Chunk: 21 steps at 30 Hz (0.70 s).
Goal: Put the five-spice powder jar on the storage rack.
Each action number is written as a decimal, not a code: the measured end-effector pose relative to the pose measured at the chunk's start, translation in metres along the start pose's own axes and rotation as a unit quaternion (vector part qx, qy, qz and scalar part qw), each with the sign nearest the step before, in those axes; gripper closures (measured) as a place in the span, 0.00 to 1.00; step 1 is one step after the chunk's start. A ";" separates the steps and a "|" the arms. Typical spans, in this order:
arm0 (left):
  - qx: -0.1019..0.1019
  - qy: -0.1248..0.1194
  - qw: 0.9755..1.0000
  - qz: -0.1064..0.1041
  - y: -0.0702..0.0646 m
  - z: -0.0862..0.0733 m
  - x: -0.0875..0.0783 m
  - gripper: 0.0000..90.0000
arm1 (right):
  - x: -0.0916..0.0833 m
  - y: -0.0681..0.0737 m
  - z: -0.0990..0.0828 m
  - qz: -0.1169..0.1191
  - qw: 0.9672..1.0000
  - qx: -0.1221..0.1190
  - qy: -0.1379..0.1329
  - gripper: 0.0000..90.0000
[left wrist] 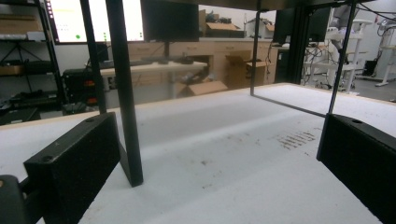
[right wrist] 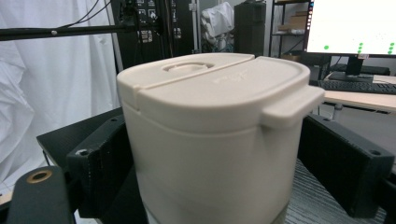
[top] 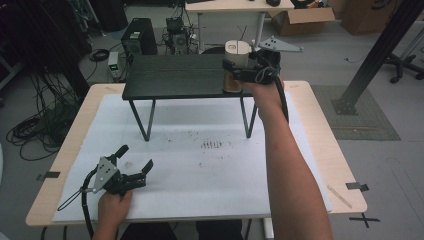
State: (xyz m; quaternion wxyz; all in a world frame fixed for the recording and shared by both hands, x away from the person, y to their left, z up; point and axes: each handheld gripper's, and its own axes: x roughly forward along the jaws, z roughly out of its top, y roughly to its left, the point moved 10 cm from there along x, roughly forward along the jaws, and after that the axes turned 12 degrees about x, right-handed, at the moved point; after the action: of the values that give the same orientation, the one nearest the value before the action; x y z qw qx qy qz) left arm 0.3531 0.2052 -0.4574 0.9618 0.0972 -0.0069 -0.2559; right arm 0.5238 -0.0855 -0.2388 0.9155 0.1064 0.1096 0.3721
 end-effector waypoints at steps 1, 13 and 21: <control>0.000 0.000 1.000 0.000 0.000 0.000 0.000 0.00 | -0.001 0.000 -0.001 0.001 1.000 0.000 0.001 0.14; -0.001 0.000 1.000 0.000 0.000 0.000 0.000 0.00 | -0.021 -0.005 -0.003 0.003 1.000 0.004 -0.004 0.10; 0.000 0.000 1.000 0.000 0.000 0.000 0.000 0.00 | -0.035 -0.004 -0.004 0.007 1.000 -0.011 -0.008 0.06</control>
State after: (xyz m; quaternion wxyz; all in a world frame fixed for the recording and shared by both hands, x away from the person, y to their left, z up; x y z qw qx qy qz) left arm 0.3531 0.2050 -0.4573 0.9618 0.0970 -0.0073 -0.2559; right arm 0.5008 -0.1125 -0.2393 0.9149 0.1004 0.0978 0.3785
